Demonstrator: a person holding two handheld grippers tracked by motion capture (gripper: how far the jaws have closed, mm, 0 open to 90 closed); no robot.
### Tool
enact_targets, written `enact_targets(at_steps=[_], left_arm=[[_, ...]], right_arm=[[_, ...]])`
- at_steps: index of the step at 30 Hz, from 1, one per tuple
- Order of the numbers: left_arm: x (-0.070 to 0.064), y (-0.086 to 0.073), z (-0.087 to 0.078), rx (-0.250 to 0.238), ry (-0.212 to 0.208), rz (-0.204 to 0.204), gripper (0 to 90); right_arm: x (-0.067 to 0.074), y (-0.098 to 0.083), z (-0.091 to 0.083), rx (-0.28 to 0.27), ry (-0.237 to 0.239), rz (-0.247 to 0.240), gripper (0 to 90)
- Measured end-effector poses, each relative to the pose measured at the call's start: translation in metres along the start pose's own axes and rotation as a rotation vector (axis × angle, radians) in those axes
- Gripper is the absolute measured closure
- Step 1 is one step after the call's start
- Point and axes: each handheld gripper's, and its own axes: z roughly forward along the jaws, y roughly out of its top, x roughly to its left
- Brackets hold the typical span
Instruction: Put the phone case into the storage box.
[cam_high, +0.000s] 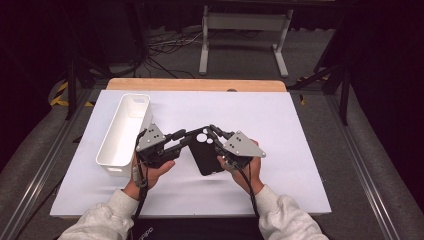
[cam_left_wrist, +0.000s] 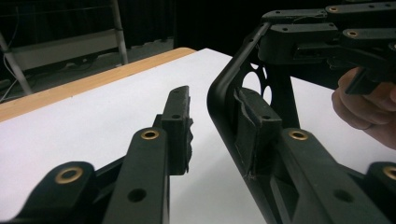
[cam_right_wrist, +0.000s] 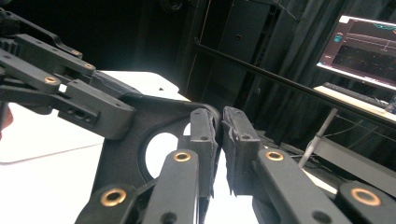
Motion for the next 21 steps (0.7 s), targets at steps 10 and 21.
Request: enact_targets(at_steps=[10, 21], left_arm=[[0.0009, 0.0004, -0.0007, -0.006, -0.007, 0.02, 75.9], [0.0044, 0.0012, -0.003, -0.009, 0.01, 0.024, 79.4]], right_arm=[[0.0032, -0.0001, -0.0001, -0.011, 0.004, -0.013, 83.3], [0.0059, -0.0005, 0.0002, -0.016, 0.018, -0.019, 83.0]])
